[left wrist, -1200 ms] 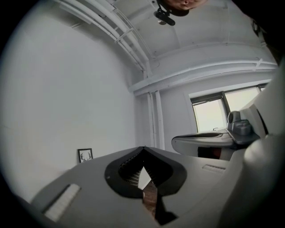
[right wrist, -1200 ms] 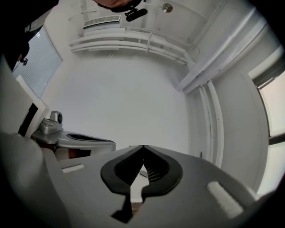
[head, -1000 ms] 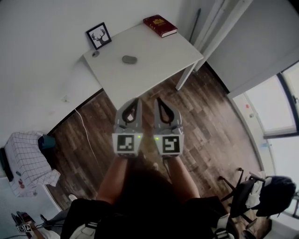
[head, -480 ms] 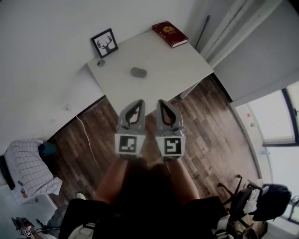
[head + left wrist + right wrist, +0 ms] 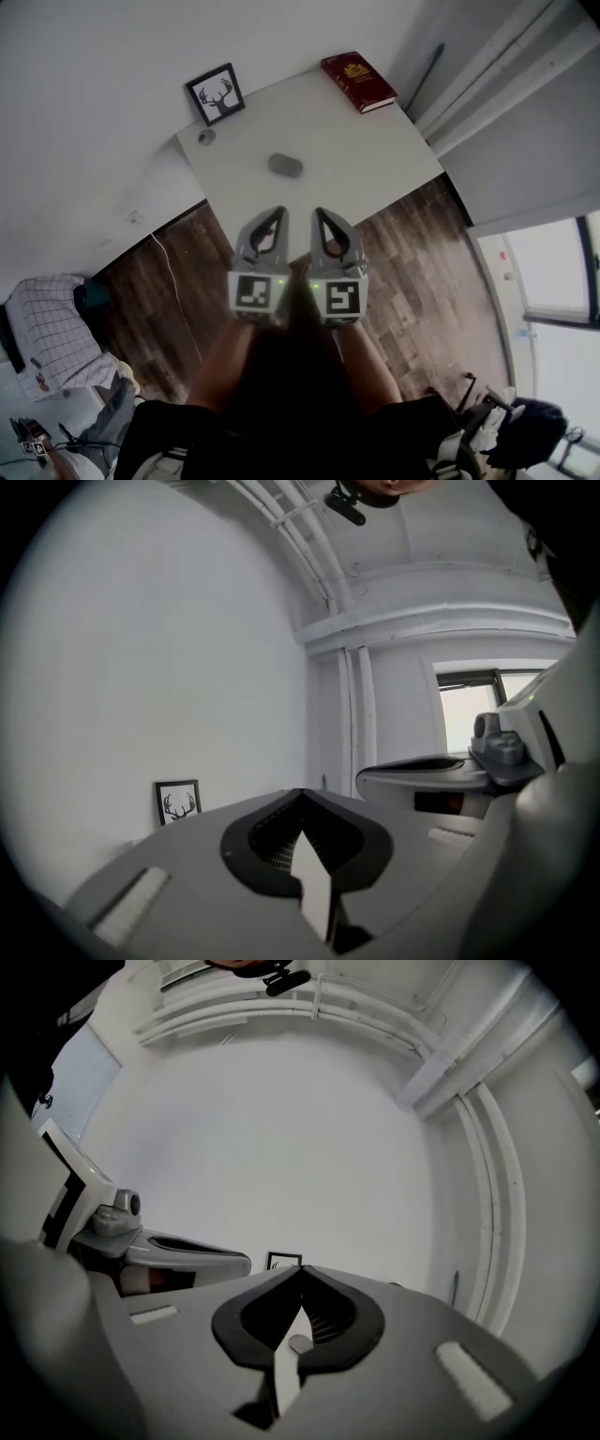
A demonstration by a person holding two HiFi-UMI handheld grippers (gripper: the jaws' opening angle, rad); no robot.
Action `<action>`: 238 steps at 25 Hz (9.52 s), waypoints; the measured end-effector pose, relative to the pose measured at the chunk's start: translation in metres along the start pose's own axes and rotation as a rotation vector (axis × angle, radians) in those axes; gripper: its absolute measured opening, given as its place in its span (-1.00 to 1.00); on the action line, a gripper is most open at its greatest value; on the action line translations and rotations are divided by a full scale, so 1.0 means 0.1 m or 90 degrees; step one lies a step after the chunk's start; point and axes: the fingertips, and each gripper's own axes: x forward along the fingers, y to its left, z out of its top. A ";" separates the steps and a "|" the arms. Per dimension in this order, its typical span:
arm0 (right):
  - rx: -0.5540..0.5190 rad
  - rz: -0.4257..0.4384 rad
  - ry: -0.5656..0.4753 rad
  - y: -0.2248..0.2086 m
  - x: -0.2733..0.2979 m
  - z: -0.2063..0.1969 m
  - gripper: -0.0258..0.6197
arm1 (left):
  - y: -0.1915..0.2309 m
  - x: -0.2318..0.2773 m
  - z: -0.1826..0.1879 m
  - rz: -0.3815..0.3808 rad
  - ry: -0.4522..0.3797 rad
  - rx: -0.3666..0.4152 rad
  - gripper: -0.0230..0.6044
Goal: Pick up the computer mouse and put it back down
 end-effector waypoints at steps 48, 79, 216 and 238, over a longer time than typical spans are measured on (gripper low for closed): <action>-0.015 0.258 0.381 -0.30 2.38 -2.18 -0.42 | 1.10 1.70 -1.75 0.110 0.255 -0.098 -0.93; 0.072 0.486 0.558 0.10 2.75 -2.78 -0.20 | 1.36 1.58 -2.00 0.134 0.279 -0.119 -0.93; -0.026 -0.054 -0.035 -0.71 0.97 0.41 -0.88 | 0.58 0.93 0.56 0.064 -0.045 0.073 -0.48; -0.044 -0.042 -0.086 -1.35 0.38 0.68 -0.88 | -0.11 0.88 1.04 0.111 -0.125 0.060 -0.48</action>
